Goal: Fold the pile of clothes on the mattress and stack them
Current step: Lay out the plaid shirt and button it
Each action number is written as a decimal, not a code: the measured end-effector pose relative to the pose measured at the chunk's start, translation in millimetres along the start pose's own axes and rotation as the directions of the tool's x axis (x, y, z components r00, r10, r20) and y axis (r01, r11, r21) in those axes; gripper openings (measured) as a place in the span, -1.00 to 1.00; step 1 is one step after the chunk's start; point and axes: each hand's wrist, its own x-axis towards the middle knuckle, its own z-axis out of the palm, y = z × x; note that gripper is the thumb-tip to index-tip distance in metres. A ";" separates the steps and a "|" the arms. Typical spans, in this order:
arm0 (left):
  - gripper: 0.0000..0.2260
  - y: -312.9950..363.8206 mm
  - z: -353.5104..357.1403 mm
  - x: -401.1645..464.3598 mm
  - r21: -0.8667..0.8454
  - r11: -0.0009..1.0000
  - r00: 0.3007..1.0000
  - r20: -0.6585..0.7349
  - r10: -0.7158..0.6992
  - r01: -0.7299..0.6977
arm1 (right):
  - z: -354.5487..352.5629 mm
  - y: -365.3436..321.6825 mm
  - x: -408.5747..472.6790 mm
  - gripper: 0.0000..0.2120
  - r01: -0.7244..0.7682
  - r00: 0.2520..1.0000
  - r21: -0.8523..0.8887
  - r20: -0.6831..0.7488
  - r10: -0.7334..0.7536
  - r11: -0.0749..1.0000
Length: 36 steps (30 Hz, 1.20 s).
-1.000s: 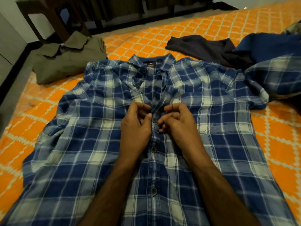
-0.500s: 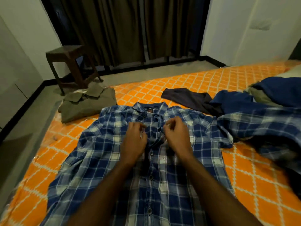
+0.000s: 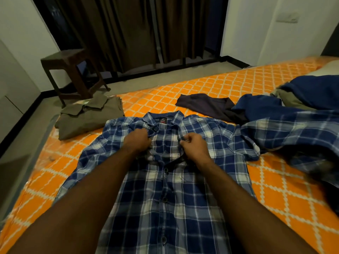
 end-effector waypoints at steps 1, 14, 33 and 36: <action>-0.75 1.1 -2.3 3.1 0.032 0.999 1.000 -0.011 0.007 -0.006 | -1.1 0.3 0.3 -0.95 -0.014 1.000 0.130 -0.001 0.014 0.991; -0.86 11.9 4.6 -23.4 -0.845 0.528 0.984 -0.153 -0.089 -0.083 | 11.5 4.0 -0.7 -0.72 -0.164 0.985 0.490 0.133 0.112 0.856; -0.88 37.9 19.5 -62.1 -0.534 0.835 0.990 -0.105 0.088 -0.131 | 1.6 10.7 -14.6 -0.87 -0.185 0.963 0.356 0.249 0.098 0.916; -0.93 38.2 18.5 -63.8 -0.735 0.679 0.996 -0.063 -0.065 -0.002 | 7.6 12.6 -14.0 -0.89 -0.206 0.966 0.356 0.222 0.132 0.911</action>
